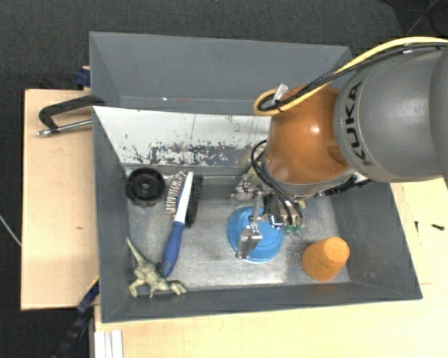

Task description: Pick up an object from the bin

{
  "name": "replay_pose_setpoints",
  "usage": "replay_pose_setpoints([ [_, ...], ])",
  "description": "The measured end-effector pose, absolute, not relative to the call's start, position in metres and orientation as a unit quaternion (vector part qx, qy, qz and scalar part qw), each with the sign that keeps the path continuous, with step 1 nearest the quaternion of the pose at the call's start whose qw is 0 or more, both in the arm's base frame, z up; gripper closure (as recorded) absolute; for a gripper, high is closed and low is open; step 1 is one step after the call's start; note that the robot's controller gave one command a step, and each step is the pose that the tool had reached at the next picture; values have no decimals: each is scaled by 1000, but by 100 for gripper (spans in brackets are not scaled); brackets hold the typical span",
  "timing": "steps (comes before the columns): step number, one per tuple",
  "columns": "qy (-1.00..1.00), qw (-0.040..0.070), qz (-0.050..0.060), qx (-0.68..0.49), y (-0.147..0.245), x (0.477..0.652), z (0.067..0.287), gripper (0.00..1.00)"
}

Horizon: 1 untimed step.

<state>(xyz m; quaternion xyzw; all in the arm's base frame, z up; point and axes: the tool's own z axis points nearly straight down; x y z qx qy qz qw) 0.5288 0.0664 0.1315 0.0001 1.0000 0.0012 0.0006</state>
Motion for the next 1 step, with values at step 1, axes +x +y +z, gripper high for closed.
replay_pose_setpoints([
  [1, 997, 1, 2, 83, 31, 551, 73, 0],
])
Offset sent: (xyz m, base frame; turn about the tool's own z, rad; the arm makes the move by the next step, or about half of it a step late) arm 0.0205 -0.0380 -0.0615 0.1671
